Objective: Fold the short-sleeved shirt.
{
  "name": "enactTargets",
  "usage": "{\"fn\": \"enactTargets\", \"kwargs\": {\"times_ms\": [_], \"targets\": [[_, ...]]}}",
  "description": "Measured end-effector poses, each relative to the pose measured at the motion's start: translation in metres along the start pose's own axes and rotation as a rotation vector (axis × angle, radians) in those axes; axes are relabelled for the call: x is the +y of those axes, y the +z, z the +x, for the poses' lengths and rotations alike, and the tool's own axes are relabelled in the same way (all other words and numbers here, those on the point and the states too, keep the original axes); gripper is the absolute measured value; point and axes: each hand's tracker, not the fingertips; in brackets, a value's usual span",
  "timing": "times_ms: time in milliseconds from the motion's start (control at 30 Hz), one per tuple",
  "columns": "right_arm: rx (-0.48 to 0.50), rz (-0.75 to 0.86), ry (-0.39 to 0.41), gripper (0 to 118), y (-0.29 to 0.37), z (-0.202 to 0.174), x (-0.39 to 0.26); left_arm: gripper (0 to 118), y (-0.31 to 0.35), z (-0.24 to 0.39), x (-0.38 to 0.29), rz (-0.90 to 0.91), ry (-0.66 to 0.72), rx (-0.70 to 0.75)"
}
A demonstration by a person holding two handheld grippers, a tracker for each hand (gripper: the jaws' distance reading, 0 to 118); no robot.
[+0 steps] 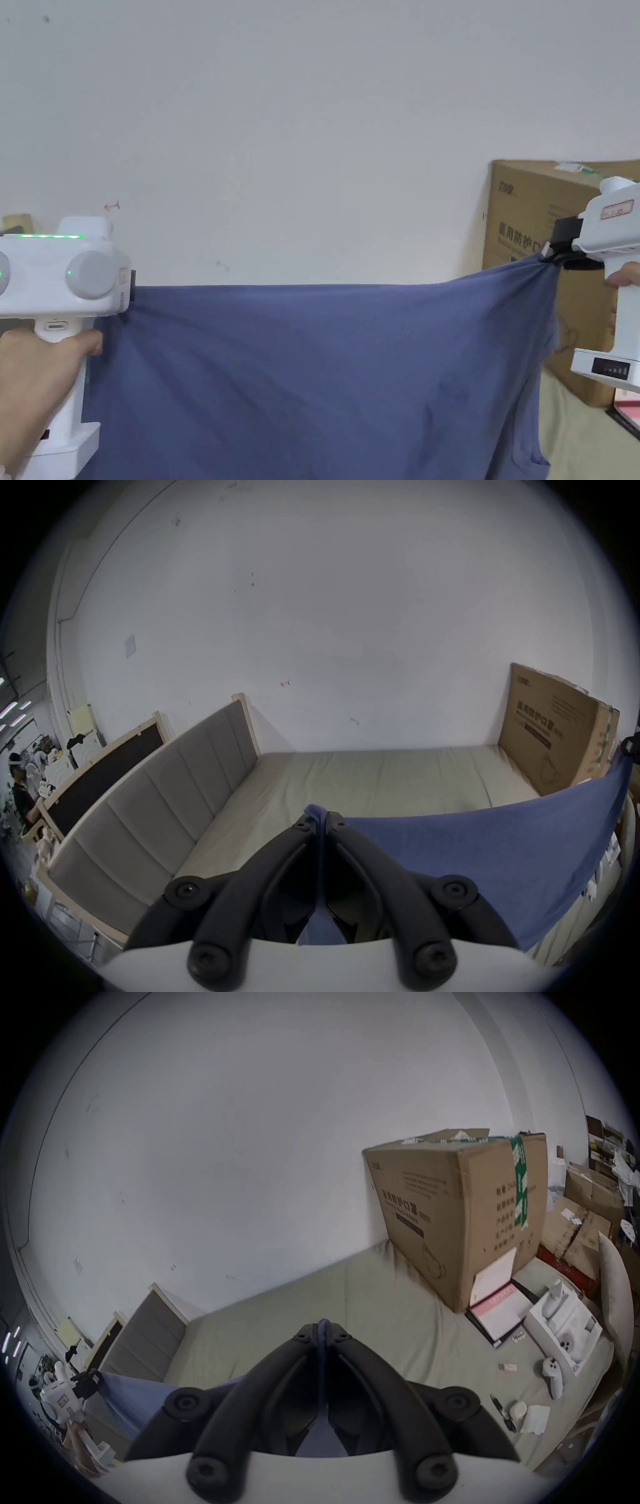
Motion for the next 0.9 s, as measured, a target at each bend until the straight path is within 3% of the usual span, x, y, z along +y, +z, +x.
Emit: {"fn": "enactTargets", "kwargs": {"times_ms": [533,600,733,900], "targets": [[-0.013,0.285,0.108,4,-0.032,-0.116,0.158,2,-0.048,-0.020,0.194,0.251,0.159,0.086],[-0.001,0.291,0.088,4,-0.037,-0.119,0.160,2,-0.054,-0.020,0.200,0.259,0.190,0.097],[-0.022,0.279,0.121,4,-0.058,-0.120,0.151,2,-0.073,-0.014,0.190,0.266,0.151,0.122],[-0.039,0.196,0.133,4,-0.110,-0.104,0.114,2,-0.125,-0.001,0.142,0.220,0.130,0.137]]}}
